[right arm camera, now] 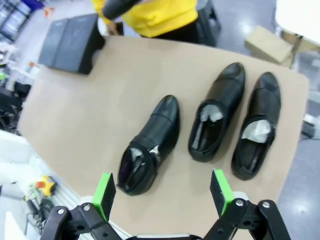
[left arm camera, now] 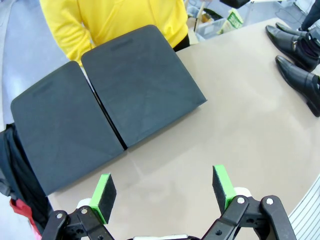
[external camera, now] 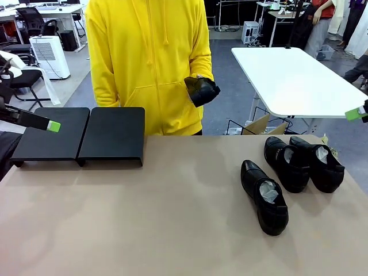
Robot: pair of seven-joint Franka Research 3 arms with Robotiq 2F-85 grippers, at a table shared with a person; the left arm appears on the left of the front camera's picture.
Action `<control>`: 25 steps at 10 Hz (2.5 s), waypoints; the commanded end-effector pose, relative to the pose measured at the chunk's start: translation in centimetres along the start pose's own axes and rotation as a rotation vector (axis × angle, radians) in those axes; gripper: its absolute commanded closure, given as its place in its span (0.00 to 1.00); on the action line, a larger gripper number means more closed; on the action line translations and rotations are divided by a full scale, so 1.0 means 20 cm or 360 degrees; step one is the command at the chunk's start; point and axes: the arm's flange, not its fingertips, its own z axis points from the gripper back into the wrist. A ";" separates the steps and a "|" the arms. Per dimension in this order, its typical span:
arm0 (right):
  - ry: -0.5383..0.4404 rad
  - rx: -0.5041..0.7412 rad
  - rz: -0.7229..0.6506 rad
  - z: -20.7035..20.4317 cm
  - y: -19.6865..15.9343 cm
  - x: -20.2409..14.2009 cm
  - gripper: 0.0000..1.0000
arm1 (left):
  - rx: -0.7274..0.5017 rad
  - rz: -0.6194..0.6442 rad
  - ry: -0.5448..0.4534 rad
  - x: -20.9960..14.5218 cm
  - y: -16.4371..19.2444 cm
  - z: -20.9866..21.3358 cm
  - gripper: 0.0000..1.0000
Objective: Organize the shoes by placing them on the stand.
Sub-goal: Pick up one Shoe and place it in the middle of the table.
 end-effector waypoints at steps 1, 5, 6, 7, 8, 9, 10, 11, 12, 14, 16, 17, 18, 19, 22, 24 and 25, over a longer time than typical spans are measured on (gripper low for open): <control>0.0125 -0.0189 -0.0100 -0.12 -0.02 0.17 0.00 | -0.0028 -0.0012 -0.0012 -0.01 0.01 0.00 0.00; 0.0092 -0.0143 -0.0059 -0.17 -0.03 0.14 0.00 | -0.0028 -0.0012 -0.0012 -0.01 0.01 0.00 0.00; 0.0092 -0.0143 -0.0059 -0.17 -0.03 0.14 0.00 | -0.0028 -0.0012 -0.0012 -0.01 0.01 0.00 0.00; 0.0145 -0.0201 -0.0085 -0.28 -0.05 0.20 0.00 | -0.0028 -0.0012 -0.0012 -0.01 0.01 0.00 0.00; 0.0227 -0.0273 -0.0100 -0.33 -0.04 0.24 0.00 | -0.0028 -0.0012 -0.0012 -0.01 0.01 0.00 0.00; 0.0311 -0.0309 -0.0171 -0.44 -0.06 0.29 0.00 | -0.0028 -0.0012 -0.0012 -0.01 0.01 0.00 0.00; 0.0363 -0.0432 -0.0252 -0.57 -0.08 0.32 0.00 | -0.0028 -0.0012 -0.0012 -0.01 0.01 0.00 0.00; 0.0385 -0.0539 -0.0280 -0.70 -0.08 0.32 0.00 | -0.0028 -0.0012 -0.0012 -0.01 0.01 0.00 0.00; 0.0401 -0.0610 -0.0293 -0.77 -0.09 0.32 0.00 | -0.0028 -0.0012 -0.0012 -0.01 0.01 0.00 0.00; 0.0388 -0.0733 -0.0286 -0.82 -0.13 0.31 0.12 | -0.0028 -0.0012 -0.0012 -0.01 0.01 0.00 0.00; 0.0389 -0.0908 -0.0351 -0.84 -0.12 0.29 0.32 | -0.0028 -0.0012 -0.0012 -0.01 0.01 0.00 0.00; 0.0439 -0.0883 -0.0390 -0.87 -0.11 0.26 0.32 | -0.0028 -0.0012 -0.0012 -0.01 0.01 0.00 0.00; 0.0463 -0.0901 -0.0406 -0.90 -0.11 0.24 0.32 | -0.0028 -0.0012 -0.0012 -0.01 0.01 0.00 0.00; 0.0497 -0.0896 -0.0409 -0.93 -0.11 0.22 0.32 | -0.0028 -0.0012 -0.0012 -0.01 0.01 0.00 0.00; 0.0547 -0.0842 -0.0392 -1.01 -0.14 0.23 0.32 | -0.0028 -0.0012 -0.0012 -0.01 0.01 0.00 0.00; 0.0618 -0.0794 -0.0430 -1.09 -0.21 0.23 0.32 | -0.0028 -0.0012 -0.0012 -0.01 0.01 0.00 0.00; 0.0648 -0.0746 -0.0450 -1.11 -0.23 0.22 0.32 | -0.0028 -0.0012 -0.0012 -0.01 0.01 0.00 0.00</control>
